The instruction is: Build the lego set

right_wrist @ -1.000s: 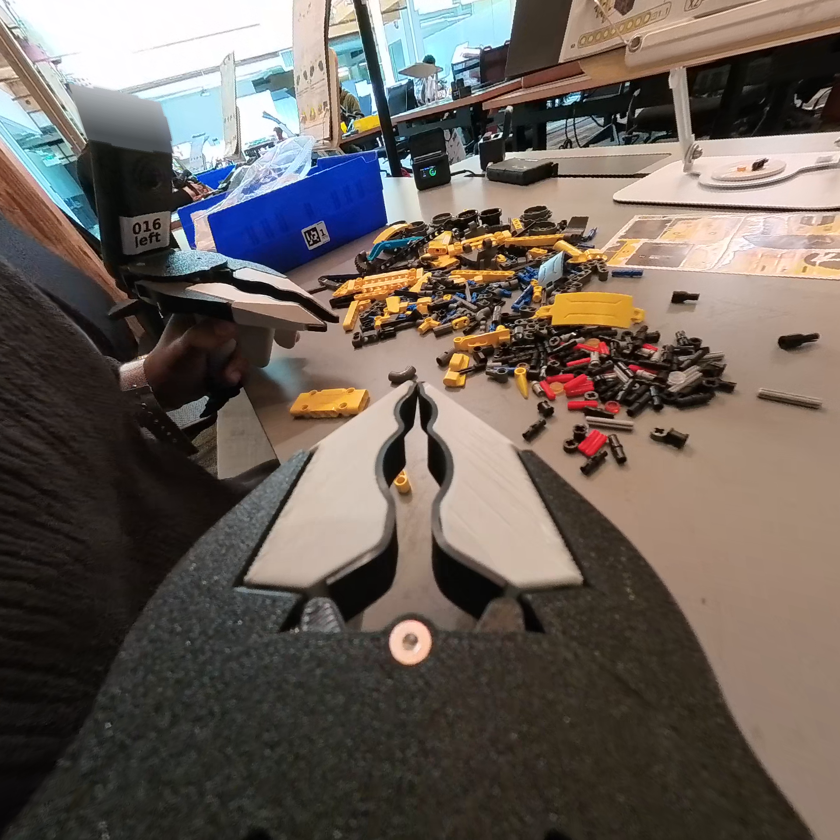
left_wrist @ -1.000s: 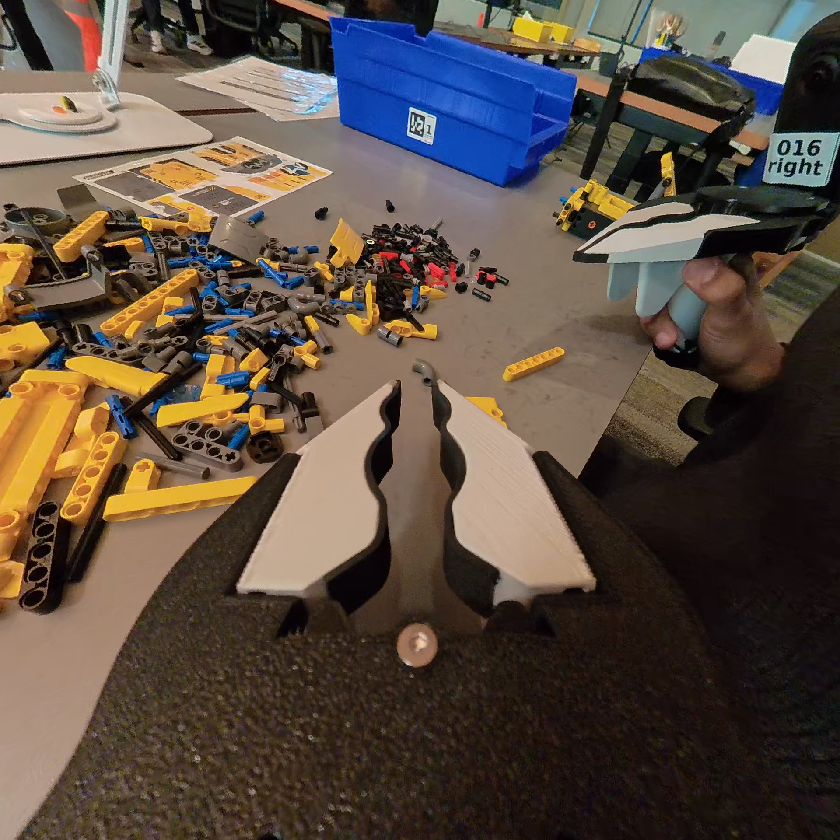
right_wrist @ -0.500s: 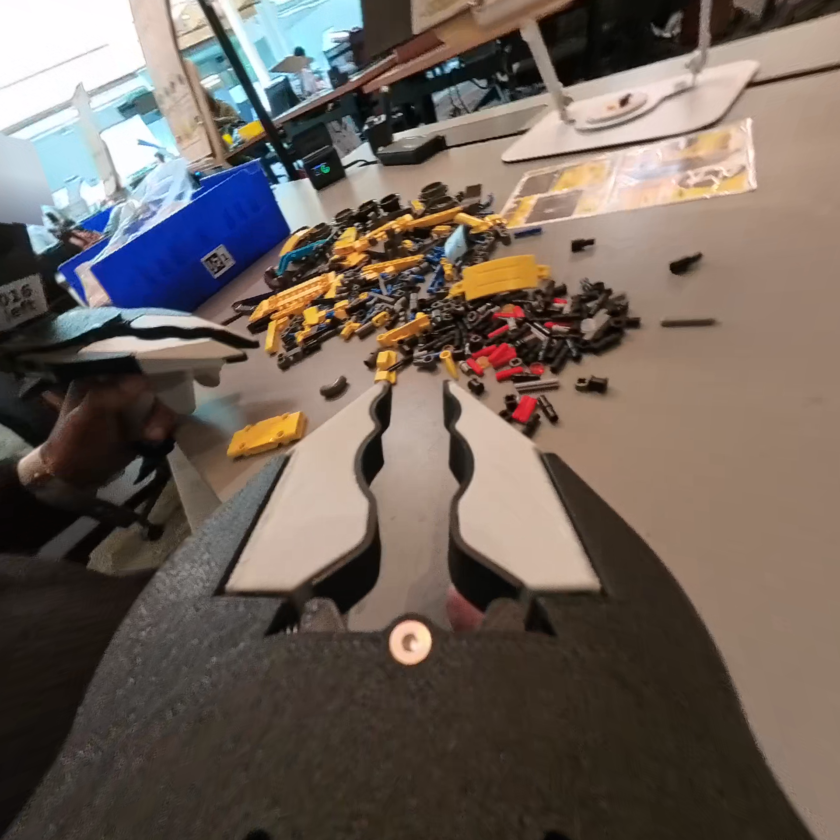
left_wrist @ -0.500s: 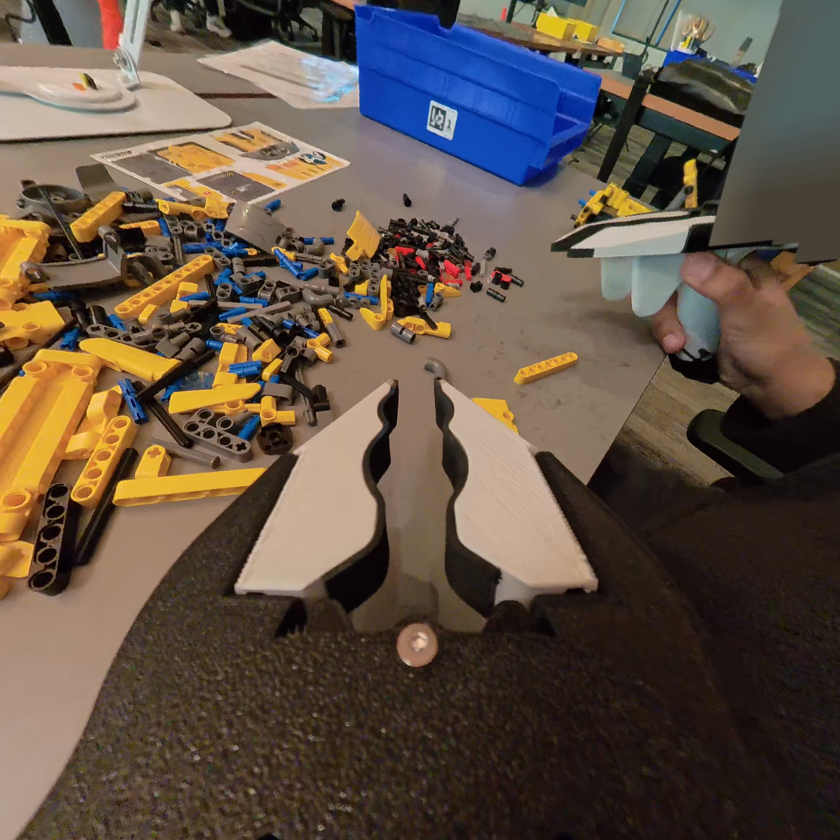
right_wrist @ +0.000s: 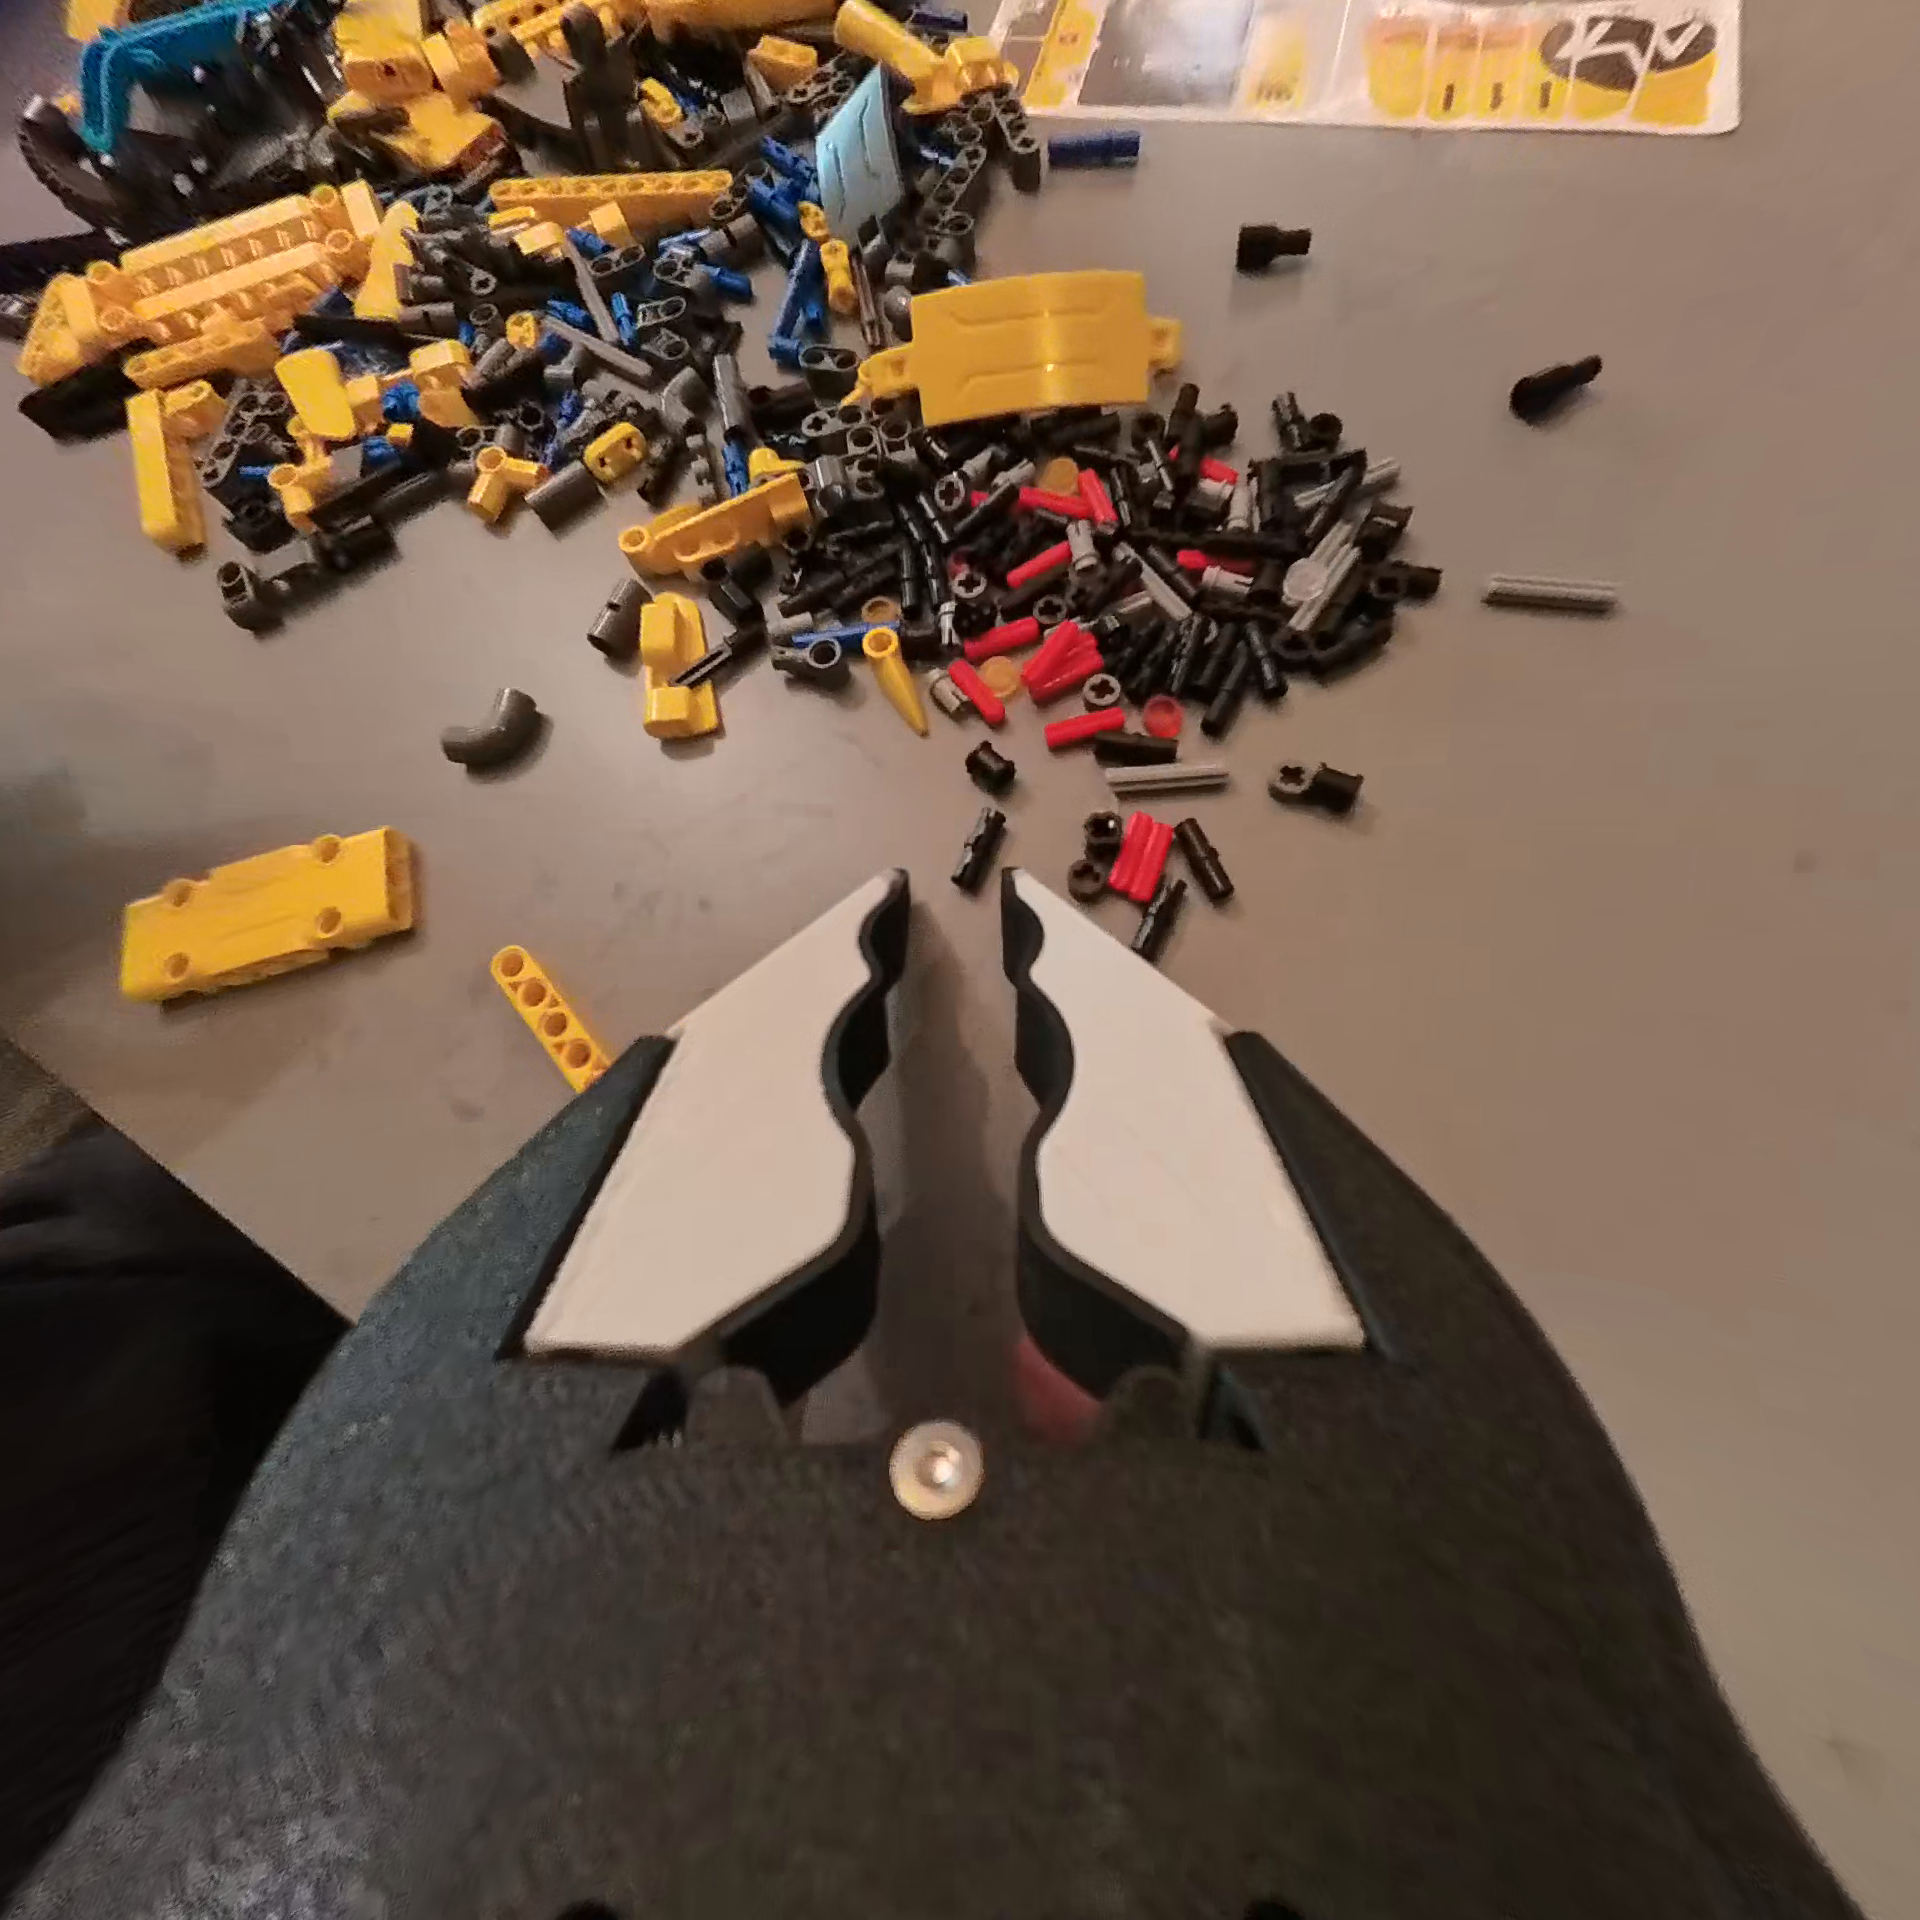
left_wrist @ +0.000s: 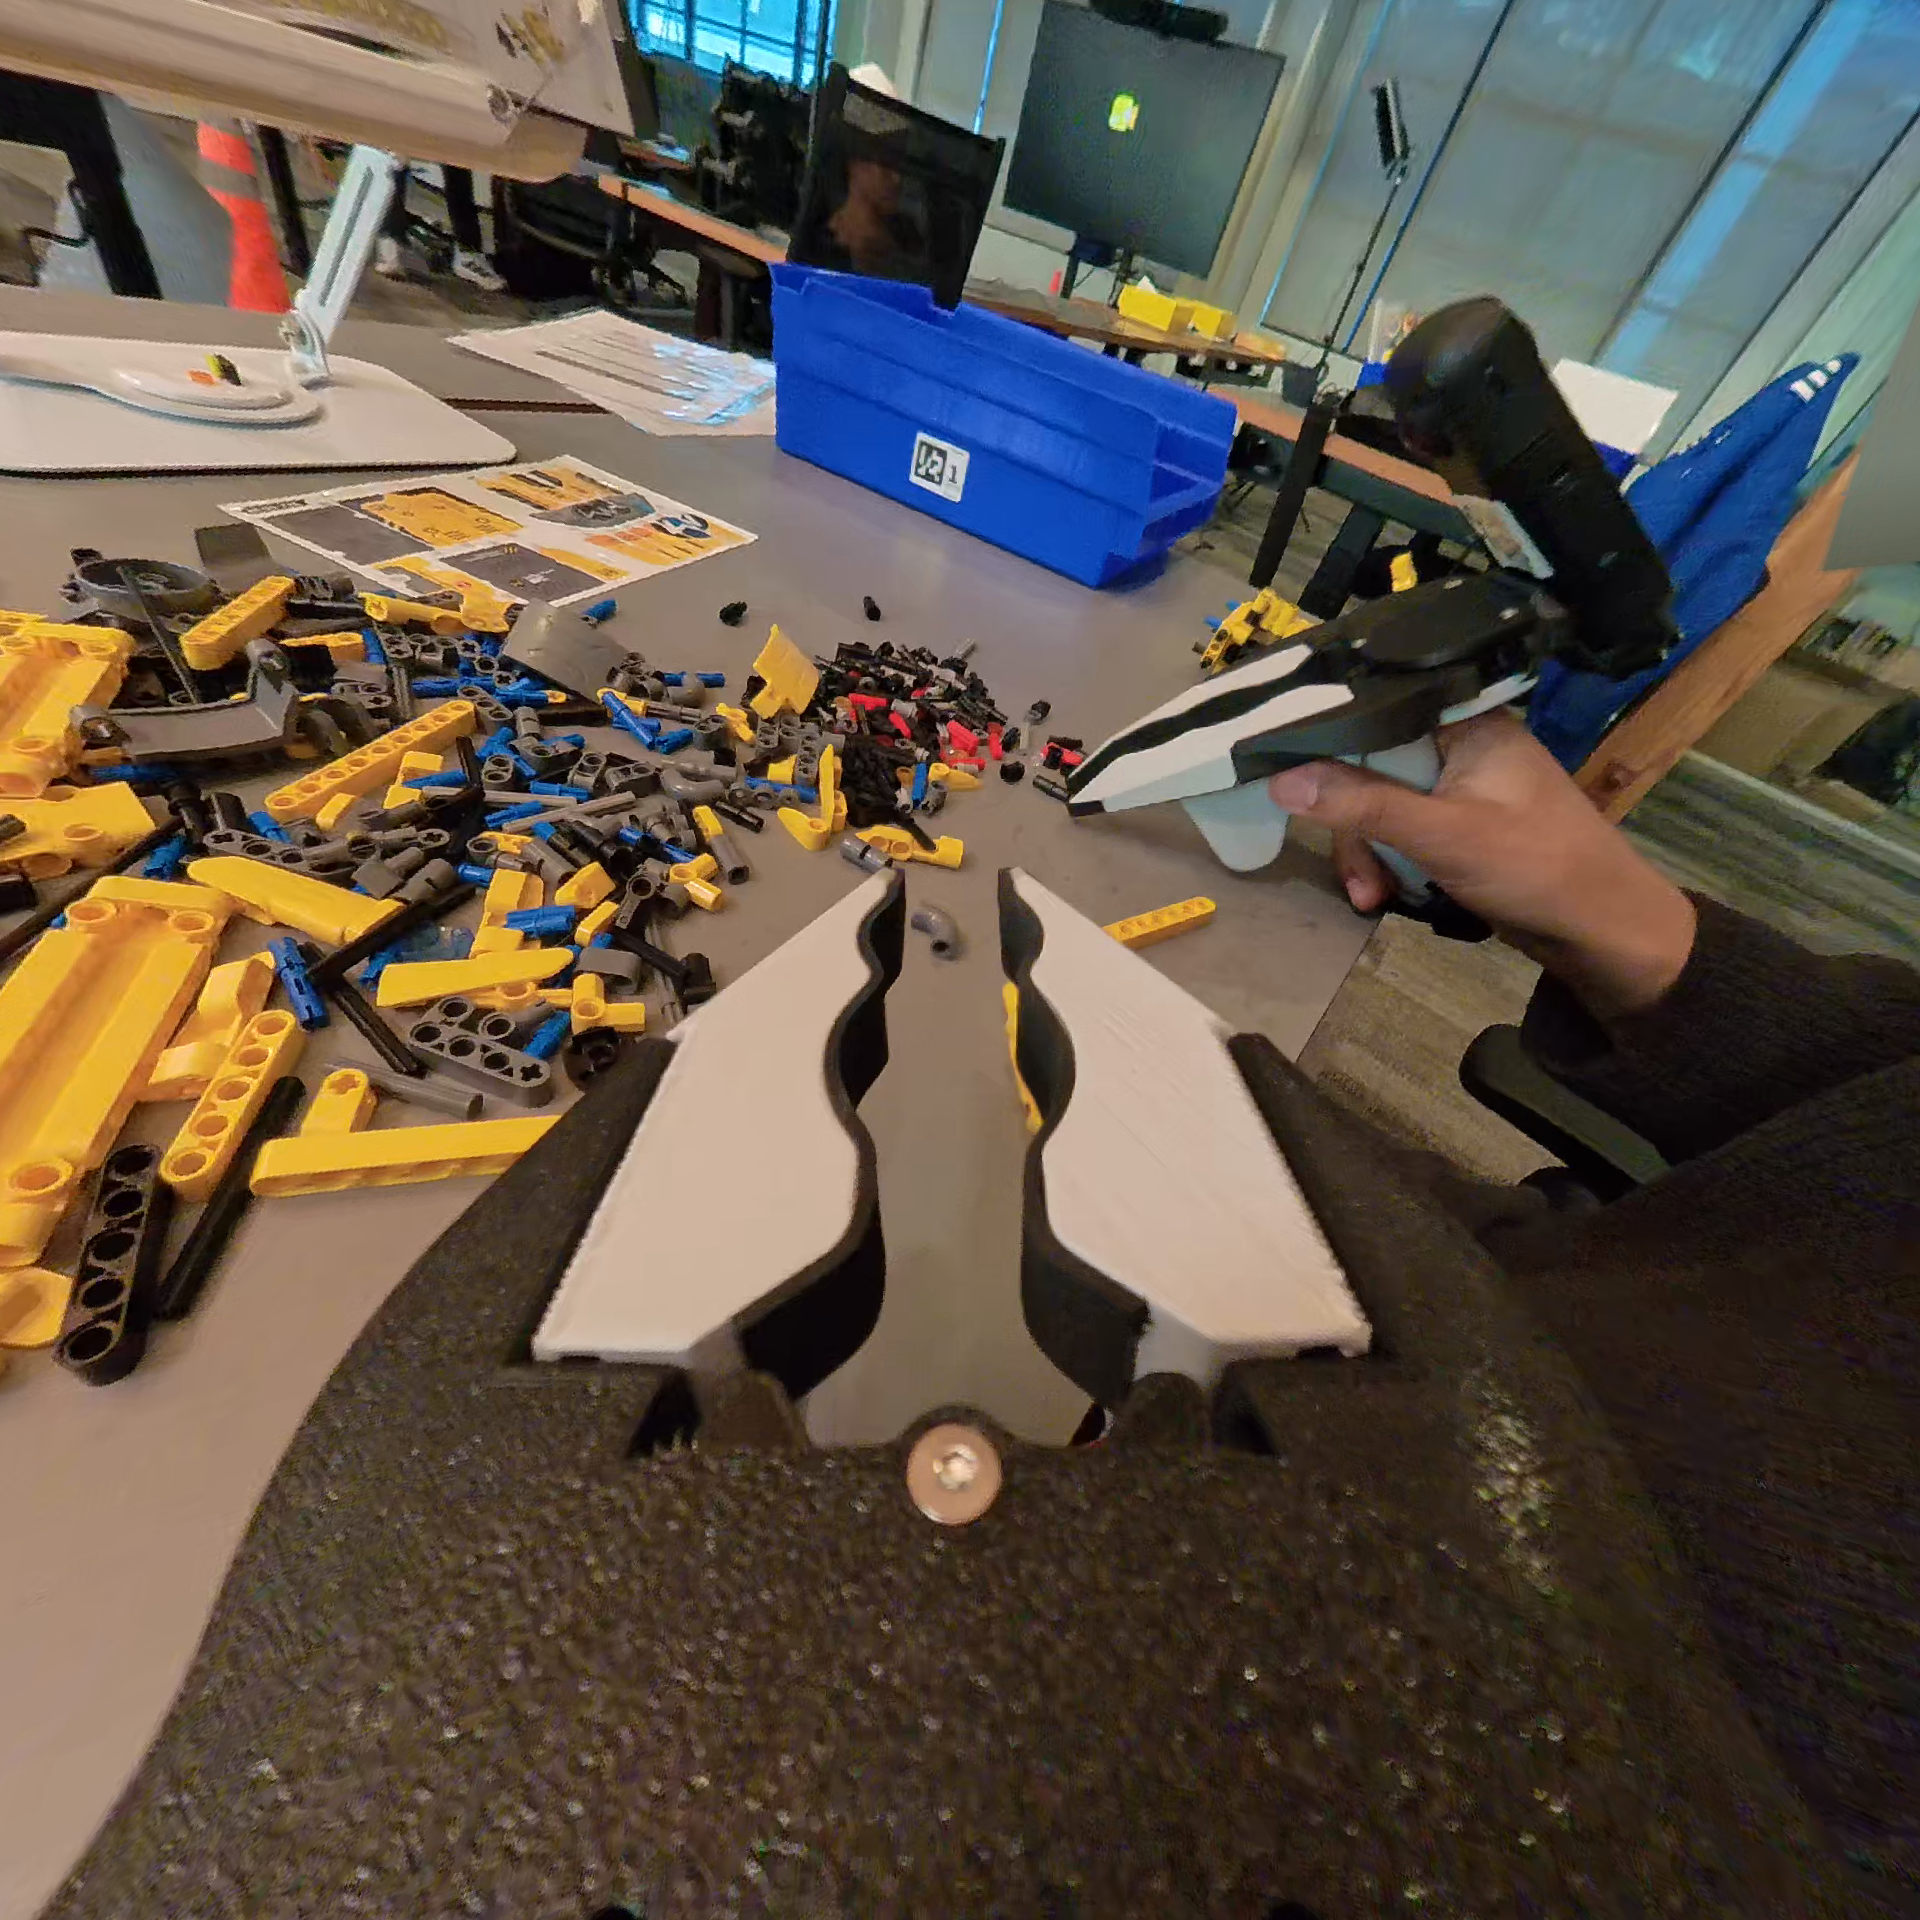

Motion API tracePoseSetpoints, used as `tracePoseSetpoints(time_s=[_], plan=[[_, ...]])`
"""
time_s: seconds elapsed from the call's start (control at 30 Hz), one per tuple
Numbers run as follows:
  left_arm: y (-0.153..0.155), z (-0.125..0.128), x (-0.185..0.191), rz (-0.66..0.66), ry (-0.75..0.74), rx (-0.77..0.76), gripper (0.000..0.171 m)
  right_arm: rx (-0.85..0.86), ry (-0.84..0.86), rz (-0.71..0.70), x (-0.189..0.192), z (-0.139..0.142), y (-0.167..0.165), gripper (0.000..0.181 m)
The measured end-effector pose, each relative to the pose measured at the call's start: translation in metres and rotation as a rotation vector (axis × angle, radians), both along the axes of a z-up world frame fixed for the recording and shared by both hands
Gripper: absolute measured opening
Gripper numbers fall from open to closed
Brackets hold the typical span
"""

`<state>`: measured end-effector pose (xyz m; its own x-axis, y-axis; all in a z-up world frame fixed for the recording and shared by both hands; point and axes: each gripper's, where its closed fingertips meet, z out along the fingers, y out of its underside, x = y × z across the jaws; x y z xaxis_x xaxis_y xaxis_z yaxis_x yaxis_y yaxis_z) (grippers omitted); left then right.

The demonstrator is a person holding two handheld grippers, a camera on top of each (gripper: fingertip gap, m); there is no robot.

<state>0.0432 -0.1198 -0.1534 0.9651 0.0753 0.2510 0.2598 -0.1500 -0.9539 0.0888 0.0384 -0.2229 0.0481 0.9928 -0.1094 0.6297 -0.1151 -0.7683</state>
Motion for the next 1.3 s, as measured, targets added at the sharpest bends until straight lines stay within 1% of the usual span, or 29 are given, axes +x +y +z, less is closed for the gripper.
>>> tracePoseSetpoints(time_s=[0.07,0.2,0.23,0.43,0.5,0.57,0.63,0.7,0.73,0.8,0.9,1.03,1.1,1.2,1.3], plan=[[0.0,0.007,0.002,-0.007,-0.01,0.032,0.017,0.002,-0.007,-0.011,0.0,-0.001,0.002,0.014],[0.005,0.024,0.006,-0.007,0.034,0.088,0.017,0.024,-0.03,-0.016,-0.003,-0.002,0.008,0.004],[0.007,0.026,0.008,-0.014,0.044,0.089,0.017,0.032,-0.036,-0.008,-0.005,-0.002,0.008,0.004],[0.022,0.033,0.019,-0.059,0.066,0.072,0.018,0.128,-0.036,0.034,-0.008,-0.001,0.008,0.003],[0.027,0.031,0.022,-0.072,0.048,0.052,0.018,0.174,0.024,0.073,-0.008,0.009,0.003,0.003],[0.035,0.022,0.023,-0.078,-0.021,-0.005,0.02,0.21,0.127,0.148,-0.006,0.027,-0.011,0.003],[0.044,0.019,0.032,-0.127,-0.152,-0.025,0.022,0.248,0.257,0.265,-0.002,0.049,-0.035,0.003],[0.051,0.025,0.044,-0.21,-0.307,0.02,0.03,0.284,0.379,0.385,0.006,0.069,-0.061,0.003],[0.053,0.031,0.049,-0.251,-0.382,0.06,0.031,0.3,0.428,0.439,0.01,0.077,-0.074,0.003],[0.057,0.037,0.053,-0.296,-0.499,0.108,0.03,0.346,0.486,0.494,0.016,0.086,-0.088,0.003],[0.06,0.033,0.055,-0.306,-0.559,0.087,0.03,0.424,0.515,0.514,0.02,0.092,-0.094,0.0],[0.059,0.035,0.063,-0.34,-0.603,0.088,0.029,0.449,0.535,0.547,0.022,0.094,-0.101,0.0],[0.06,0.033,0.061,-0.325,-0.602,0.079,0.029,0.468,0.538,0.527,0.019,0.094,-0.097,0.0],[0.061,0.031,0.051,-0.276,-0.576,0.08,0.029,0.482,0.452,0.434,0.016,0.081,-0.071,0.0],[0.058,0.031,0.045,-0.248,-0.564,0.096,0.029,0.378,0.376,0.302,0.024,0.071,-0.034,0.0]])
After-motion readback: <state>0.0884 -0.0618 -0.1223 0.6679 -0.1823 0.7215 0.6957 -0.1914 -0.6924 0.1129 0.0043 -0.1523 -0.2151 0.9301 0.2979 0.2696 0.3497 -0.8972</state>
